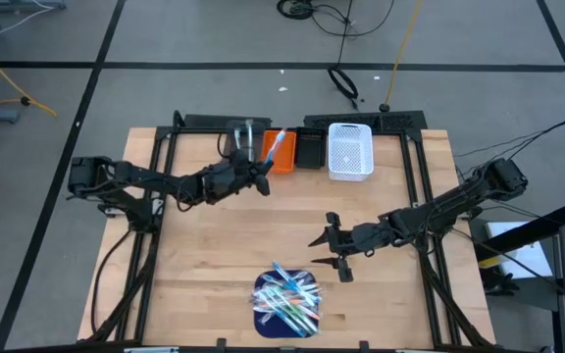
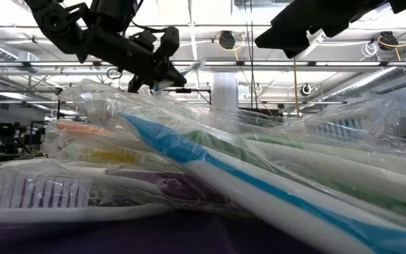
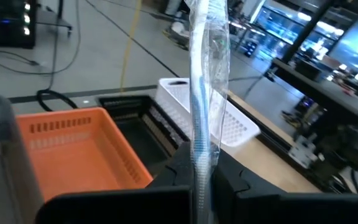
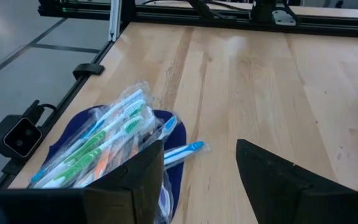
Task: Pick & Place Toothbrushes
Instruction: Put the blue toothbrush into the orange bin
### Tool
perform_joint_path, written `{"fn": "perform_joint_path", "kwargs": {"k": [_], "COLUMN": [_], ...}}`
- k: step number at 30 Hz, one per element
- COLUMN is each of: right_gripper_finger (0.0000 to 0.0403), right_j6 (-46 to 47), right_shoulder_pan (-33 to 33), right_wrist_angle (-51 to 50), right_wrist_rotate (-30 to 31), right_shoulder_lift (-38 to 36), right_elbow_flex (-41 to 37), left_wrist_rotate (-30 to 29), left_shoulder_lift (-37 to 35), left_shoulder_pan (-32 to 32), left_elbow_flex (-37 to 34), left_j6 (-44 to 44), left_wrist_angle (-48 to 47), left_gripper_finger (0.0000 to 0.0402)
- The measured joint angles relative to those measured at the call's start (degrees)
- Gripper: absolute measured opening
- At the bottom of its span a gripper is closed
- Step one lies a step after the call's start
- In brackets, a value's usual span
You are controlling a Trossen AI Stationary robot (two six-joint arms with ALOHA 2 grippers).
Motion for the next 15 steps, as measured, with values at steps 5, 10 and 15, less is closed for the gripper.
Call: {"fn": "perform_joint_path", "kwargs": {"k": [5,10,15], "right_gripper_finger": [0.0192,0.0192,0.0192], "right_j6": [-0.1,-0.4,-0.4], "right_shoulder_pan": [0.0,0.0,0.0], "right_wrist_angle": [0.5,0.7,0.7], "right_wrist_rotate": [0.0,0.0,0.0], "right_shoulder_lift": [0.0,0.0,0.0], "right_elbow_flex": [0.0,0.0,0.0], "left_wrist_rotate": [-0.1,-0.1,-0.2], "left_shoulder_lift": [0.0,0.0,1.0], "left_shoulder_pan": [2.7,4.4,6.0], "left_elbow_flex": [0.0,0.0,0.2], "left_j6": [-1.9,-2.0,-3.3], "left_wrist_angle": [0.0,0.0,0.4], "left_gripper_finger": [0.0022,0.0009,0.0020]}}
